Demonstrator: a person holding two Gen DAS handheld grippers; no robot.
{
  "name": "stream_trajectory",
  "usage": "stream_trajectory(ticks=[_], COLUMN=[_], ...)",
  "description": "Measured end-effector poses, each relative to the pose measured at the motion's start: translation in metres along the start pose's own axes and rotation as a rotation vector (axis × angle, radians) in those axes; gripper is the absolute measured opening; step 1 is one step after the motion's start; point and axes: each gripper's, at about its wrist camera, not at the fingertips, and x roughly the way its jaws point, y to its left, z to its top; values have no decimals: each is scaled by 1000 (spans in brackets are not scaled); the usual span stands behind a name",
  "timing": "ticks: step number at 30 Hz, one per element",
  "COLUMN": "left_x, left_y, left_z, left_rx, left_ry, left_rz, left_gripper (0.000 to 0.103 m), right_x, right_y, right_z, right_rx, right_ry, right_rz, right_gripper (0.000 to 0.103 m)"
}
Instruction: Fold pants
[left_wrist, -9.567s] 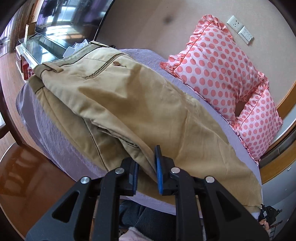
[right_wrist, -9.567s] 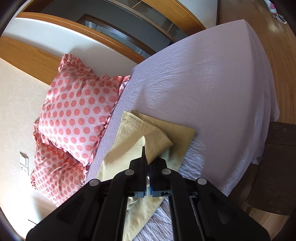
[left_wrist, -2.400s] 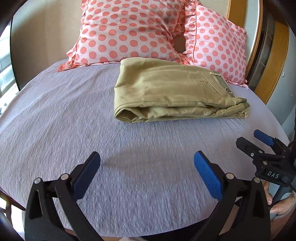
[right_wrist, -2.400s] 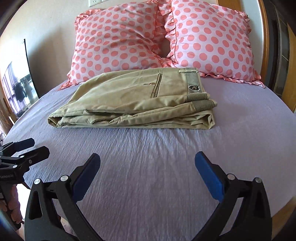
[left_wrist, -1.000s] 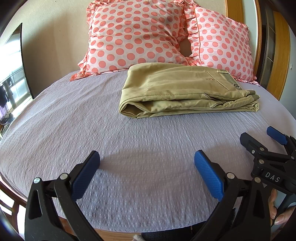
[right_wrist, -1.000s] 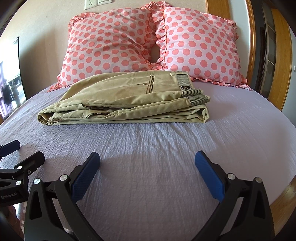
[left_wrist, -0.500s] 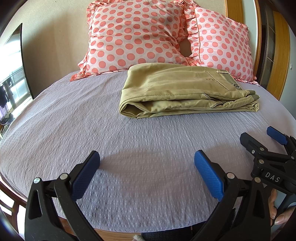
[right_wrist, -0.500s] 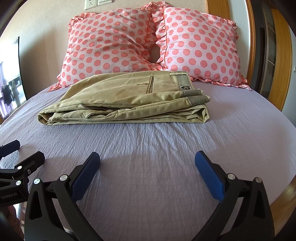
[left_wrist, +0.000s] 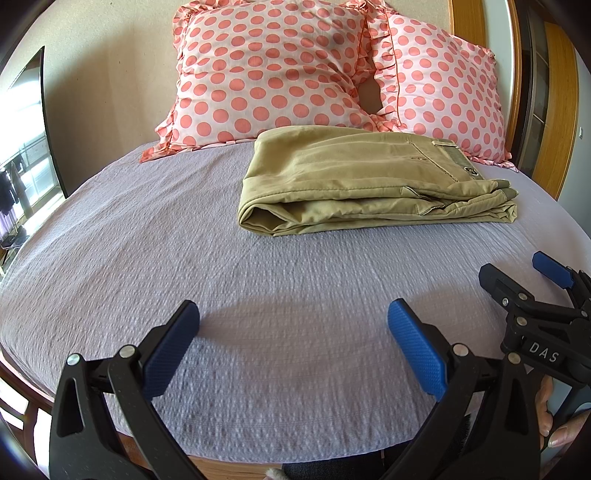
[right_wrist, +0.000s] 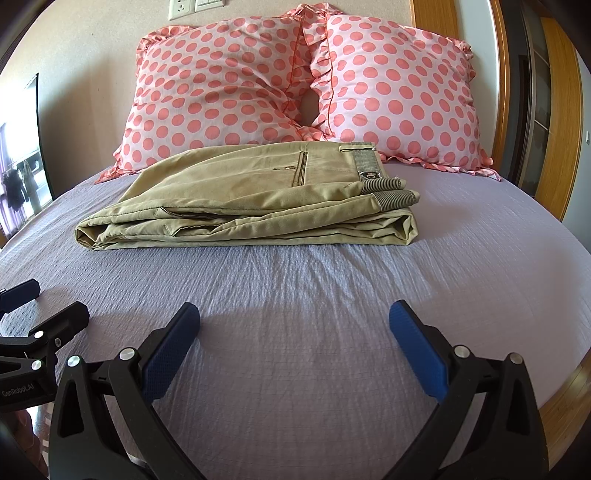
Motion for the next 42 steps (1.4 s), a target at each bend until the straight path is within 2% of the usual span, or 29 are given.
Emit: stream_trajectory(ticks=[42], left_x=[2], left_y=[0], left_z=[5], left_rx=[-8], left_ry=[27], left_rz=[6], left_gripper=[101], right_x=[-1], right_y=[0], right_z=[0], right_rx=[0], right_ry=[-2], right_rz=[0], right_gripper=[102])
